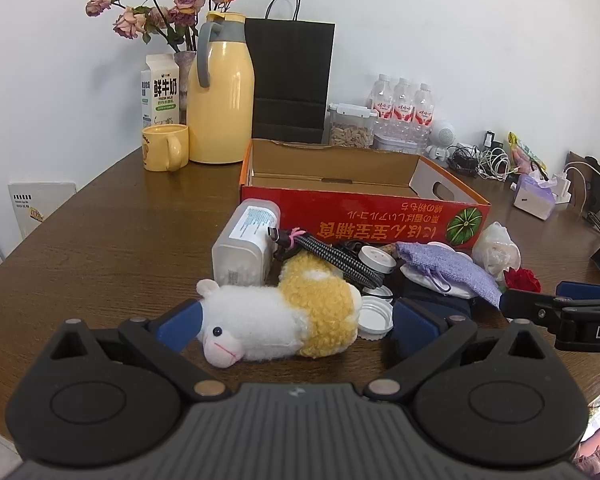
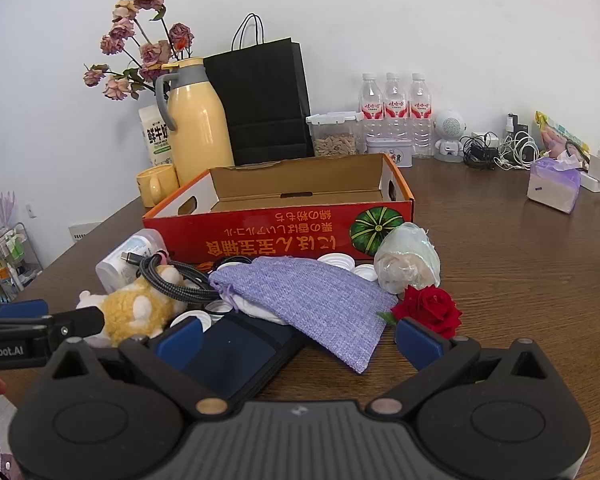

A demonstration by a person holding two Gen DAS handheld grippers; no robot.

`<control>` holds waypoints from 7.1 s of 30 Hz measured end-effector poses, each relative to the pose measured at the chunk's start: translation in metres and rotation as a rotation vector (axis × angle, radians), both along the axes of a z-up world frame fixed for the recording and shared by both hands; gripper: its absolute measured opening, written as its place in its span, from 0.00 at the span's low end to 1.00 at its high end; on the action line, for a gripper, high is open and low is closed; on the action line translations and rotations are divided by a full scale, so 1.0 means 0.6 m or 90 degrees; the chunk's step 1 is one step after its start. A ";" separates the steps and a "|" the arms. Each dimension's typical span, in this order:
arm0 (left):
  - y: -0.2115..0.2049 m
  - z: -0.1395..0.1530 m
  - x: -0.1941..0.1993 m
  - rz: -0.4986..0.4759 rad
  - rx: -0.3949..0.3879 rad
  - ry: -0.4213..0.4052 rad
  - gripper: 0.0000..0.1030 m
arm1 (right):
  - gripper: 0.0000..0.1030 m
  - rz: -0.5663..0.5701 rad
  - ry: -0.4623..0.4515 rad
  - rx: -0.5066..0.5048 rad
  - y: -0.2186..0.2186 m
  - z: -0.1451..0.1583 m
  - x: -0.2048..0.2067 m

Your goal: Organize objects

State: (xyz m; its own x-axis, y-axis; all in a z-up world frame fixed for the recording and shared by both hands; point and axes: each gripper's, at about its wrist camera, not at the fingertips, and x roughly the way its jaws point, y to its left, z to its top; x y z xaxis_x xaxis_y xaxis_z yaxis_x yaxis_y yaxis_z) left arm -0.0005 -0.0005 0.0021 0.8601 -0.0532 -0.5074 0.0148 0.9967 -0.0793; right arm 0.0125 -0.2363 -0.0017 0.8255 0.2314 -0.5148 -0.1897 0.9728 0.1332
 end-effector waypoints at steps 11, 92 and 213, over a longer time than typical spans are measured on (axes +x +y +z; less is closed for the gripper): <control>0.000 0.002 -0.001 0.000 0.001 -0.002 1.00 | 1.00 0.000 0.000 0.001 -0.002 0.000 0.000; 0.015 0.002 0.009 0.020 0.003 -0.003 1.00 | 1.00 -0.017 -0.012 -0.005 -0.021 0.003 0.002; -0.100 0.117 0.371 -0.090 0.099 -0.023 0.60 | 0.44 0.040 -0.076 -0.073 0.007 0.057 0.347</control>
State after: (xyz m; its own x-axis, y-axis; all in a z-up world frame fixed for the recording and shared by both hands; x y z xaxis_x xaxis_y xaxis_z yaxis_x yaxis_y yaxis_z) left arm 0.2220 -0.0607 0.0722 0.8677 -0.0982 -0.4872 0.1555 0.9847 0.0783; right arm 0.2206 -0.2321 0.0326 0.8681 0.2297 -0.4400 -0.2584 0.9660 -0.0055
